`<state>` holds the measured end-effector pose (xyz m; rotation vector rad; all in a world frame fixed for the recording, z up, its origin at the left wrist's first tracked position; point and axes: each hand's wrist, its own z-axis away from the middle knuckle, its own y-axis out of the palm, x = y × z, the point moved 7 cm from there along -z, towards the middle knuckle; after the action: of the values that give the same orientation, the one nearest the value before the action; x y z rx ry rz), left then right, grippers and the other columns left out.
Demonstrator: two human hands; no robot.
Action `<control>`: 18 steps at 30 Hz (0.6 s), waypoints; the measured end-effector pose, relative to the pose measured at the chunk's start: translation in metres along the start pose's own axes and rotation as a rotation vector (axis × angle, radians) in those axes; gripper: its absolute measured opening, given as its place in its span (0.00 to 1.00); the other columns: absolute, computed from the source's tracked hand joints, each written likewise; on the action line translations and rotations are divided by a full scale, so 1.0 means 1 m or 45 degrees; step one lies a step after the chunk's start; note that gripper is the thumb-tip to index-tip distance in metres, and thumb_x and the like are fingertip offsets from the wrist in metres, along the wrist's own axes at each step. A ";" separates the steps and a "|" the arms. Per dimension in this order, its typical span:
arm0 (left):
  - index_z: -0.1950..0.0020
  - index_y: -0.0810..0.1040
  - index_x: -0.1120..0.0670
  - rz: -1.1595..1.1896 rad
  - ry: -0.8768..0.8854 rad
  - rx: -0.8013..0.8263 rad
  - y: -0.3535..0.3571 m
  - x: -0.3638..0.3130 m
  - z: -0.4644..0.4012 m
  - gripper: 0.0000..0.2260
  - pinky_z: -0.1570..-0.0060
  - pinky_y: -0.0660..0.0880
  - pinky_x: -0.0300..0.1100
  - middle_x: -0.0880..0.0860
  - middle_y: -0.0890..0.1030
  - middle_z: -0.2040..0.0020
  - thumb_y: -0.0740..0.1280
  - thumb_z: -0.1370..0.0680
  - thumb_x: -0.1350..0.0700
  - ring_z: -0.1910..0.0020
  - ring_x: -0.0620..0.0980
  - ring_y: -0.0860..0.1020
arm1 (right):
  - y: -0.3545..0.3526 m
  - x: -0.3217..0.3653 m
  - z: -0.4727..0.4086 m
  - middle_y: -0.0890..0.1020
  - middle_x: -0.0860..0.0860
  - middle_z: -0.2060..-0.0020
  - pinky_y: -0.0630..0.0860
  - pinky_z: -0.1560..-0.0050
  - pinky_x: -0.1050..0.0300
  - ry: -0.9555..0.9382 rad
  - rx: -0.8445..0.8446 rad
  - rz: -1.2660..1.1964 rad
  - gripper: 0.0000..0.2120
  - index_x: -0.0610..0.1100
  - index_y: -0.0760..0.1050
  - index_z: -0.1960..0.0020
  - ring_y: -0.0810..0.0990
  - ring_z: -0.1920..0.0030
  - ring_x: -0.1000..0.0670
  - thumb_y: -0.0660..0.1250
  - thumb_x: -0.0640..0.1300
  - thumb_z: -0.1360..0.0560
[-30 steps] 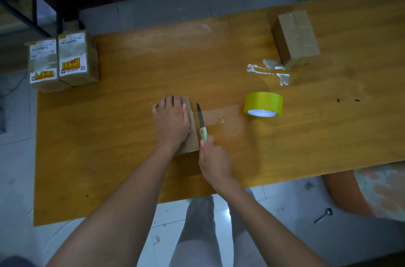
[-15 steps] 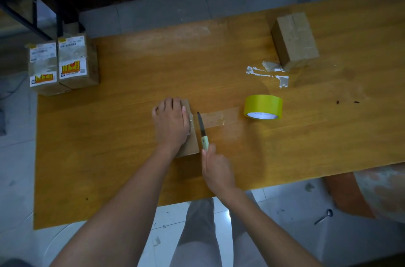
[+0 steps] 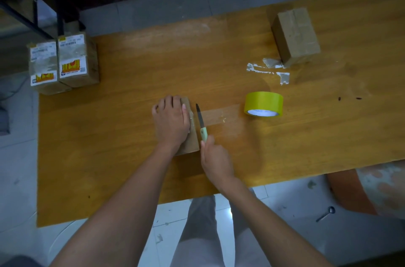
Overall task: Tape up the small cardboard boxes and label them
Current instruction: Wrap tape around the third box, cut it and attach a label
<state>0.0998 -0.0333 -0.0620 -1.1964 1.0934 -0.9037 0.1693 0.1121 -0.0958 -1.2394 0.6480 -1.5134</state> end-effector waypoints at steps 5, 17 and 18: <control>0.39 0.74 0.56 0.010 -0.007 0.002 -0.001 0.001 0.002 0.19 0.41 0.68 0.52 0.56 0.77 0.43 0.49 0.19 0.50 0.42 0.55 0.73 | 0.007 -0.005 0.015 0.65 0.58 0.77 0.55 0.80 0.68 0.021 -0.001 -0.083 0.11 0.48 0.66 0.48 0.65 0.81 0.60 0.50 0.53 0.17; 0.39 0.74 0.56 0.002 0.007 -0.007 0.002 0.002 0.001 0.17 0.42 0.68 0.53 0.56 0.77 0.43 0.51 0.19 0.50 0.43 0.56 0.73 | -0.011 -0.016 0.030 0.64 0.58 0.78 0.52 0.82 0.68 0.079 -0.123 -0.002 0.11 0.46 0.70 0.50 0.61 0.82 0.59 0.56 0.52 0.19; 0.40 0.74 0.56 0.011 0.008 -0.015 0.002 0.003 0.000 0.17 0.42 0.68 0.53 0.56 0.77 0.43 0.51 0.19 0.50 0.43 0.56 0.73 | -0.017 -0.014 0.023 0.64 0.58 0.78 0.51 0.82 0.68 0.077 -0.160 -0.048 0.10 0.45 0.70 0.50 0.61 0.83 0.59 0.57 0.51 0.19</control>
<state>0.1009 -0.0355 -0.0644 -1.1985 1.1093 -0.8960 0.1832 0.1353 -0.0786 -1.3104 0.7733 -1.5659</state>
